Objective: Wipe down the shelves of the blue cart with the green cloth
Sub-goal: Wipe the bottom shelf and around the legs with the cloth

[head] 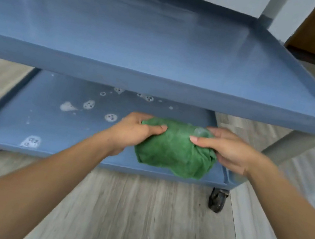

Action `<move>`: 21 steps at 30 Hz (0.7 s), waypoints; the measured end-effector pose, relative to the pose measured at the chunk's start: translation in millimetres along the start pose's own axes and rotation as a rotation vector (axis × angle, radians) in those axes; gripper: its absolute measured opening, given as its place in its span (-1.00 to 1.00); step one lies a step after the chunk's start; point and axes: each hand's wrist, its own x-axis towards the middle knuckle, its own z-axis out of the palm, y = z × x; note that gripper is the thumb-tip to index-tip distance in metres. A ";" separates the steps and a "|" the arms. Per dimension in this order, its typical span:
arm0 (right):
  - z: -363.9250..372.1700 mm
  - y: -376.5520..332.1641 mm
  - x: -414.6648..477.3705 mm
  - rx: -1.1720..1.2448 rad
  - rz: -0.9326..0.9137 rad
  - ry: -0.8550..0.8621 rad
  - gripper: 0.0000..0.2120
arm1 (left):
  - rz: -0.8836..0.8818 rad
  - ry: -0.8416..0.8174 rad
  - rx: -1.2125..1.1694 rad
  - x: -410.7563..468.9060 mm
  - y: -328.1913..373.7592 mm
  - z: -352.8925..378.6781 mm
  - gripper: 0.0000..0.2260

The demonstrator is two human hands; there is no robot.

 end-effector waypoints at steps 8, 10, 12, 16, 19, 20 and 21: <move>-76.6 60.5 36.8 -0.320 0.116 0.262 -0.84 | -0.177 0.043 -0.041 75.5 -65.7 81.9 -0.84; -83.1 70.5 54.7 -0.545 0.091 0.459 -0.73 | -0.145 0.144 0.181 99.5 -73.1 92.9 -0.68; -78.4 86.1 67.9 -0.882 0.108 0.524 -0.46 | -0.094 0.173 0.587 108.6 -84.7 95.9 -0.49; -37.7 144.2 71.8 -1.229 -0.049 0.469 -0.29 | 0.155 0.162 1.005 84.5 -116.0 91.9 -0.45; -12.2 178.2 68.2 -1.290 -0.019 0.378 -0.34 | 0.094 0.105 1.224 56.5 -134.1 82.9 -0.40; -7.6 185.6 67.4 -1.293 0.022 0.358 -0.36 | 0.016 0.078 1.252 46.6 -138.8 78.6 -0.39; -6.4 190.0 67.1 -1.304 0.055 0.360 -0.37 | -0.046 0.060 1.261 37.3 -143.5 75.3 -0.37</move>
